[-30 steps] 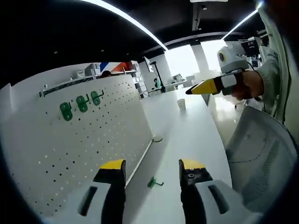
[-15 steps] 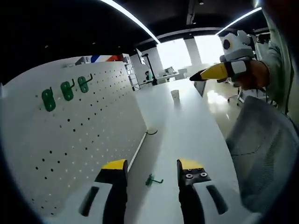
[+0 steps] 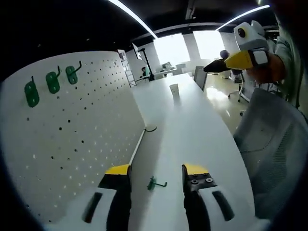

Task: Insert the hook assembly into the mounting plate slot until the hook locks in place.

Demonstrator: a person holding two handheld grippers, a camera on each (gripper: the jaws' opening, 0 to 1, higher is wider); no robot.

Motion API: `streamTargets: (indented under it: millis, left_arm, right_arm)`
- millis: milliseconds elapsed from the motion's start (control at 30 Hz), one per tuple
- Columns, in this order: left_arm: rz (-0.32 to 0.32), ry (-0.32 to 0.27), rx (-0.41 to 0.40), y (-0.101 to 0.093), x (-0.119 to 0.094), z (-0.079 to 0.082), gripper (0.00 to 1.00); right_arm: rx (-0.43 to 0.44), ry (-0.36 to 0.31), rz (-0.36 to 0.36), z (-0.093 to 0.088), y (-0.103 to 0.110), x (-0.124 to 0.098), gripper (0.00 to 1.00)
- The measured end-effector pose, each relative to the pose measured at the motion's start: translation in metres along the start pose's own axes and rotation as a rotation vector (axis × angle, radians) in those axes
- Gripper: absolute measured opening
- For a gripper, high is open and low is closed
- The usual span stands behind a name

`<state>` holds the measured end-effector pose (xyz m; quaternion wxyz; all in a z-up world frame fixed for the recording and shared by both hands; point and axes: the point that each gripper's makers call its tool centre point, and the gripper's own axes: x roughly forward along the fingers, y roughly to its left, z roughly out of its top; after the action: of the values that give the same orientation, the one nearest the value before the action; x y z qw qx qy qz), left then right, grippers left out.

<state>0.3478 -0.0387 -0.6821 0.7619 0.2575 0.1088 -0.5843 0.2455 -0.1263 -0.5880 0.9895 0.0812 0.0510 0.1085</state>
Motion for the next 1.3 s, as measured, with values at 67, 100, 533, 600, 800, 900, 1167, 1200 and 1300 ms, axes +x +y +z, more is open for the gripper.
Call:
streamTargets:
  millis: [67,100,533,600,800,900,1167,1200,1300]
  left_arm:
    - [-0.007,0.010,0.002,0.001,0.004,-0.004,0.43]
    - [-0.010,0.013,0.004,0.001,0.005,-0.005,0.43]
    - [-0.096,0.080,0.083,0.006,0.033,-0.024,0.35]
    - [-0.103,0.091,0.089,0.007,0.037,-0.027,0.36]
    - [-0.137,0.115,0.102,0.009,0.050,-0.035,0.32]
    - [-0.148,0.134,0.106,0.010,0.056,-0.041,0.29]
    - [-0.178,0.188,0.106,0.019,0.068,-0.058,0.27]
    - [-0.181,0.197,0.108,0.020,0.069,-0.060,0.27]
    - [-0.203,0.232,0.117,0.020,0.073,-0.072,0.26]
  right_arm:
    - [0.003,0.000,0.001,0.000,0.002,-0.001,0.42]
    - [0.002,0.000,0.001,-0.001,0.003,-0.001,0.42]
    - [0.021,0.003,-0.025,-0.004,0.001,-0.004,0.42]
    - [0.022,0.001,-0.029,-0.003,0.000,-0.004,0.42]
    - [0.031,-0.002,-0.044,-0.002,-0.004,-0.004,0.42]
    - [0.035,0.002,-0.047,-0.003,-0.004,-0.004,0.42]
    - [0.041,0.013,-0.058,-0.007,-0.010,-0.002,0.42]
    - [0.045,0.016,-0.059,-0.008,-0.010,-0.002,0.42]
    - [0.047,0.019,-0.062,-0.009,-0.012,-0.001,0.42]
